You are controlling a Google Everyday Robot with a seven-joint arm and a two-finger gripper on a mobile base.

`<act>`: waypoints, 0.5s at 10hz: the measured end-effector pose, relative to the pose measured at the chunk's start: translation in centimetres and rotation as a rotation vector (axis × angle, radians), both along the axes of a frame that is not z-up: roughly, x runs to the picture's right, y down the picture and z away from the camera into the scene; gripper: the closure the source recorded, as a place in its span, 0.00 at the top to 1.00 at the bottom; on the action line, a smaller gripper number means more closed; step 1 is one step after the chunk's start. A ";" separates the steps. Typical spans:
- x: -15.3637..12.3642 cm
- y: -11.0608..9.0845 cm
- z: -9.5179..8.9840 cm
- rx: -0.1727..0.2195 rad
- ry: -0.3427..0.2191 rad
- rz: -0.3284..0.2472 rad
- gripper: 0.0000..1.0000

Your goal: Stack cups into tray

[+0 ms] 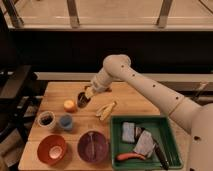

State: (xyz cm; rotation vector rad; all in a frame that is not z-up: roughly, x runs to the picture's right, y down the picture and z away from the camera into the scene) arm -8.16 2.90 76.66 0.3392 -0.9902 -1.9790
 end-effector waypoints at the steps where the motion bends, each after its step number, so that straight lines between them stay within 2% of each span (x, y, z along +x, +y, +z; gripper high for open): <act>1: -0.9 0.0 0.0 0.002 -0.021 -0.009 0.00; 5: -5.6 1.0 -1.5 0.007 -0.110 -0.031 0.00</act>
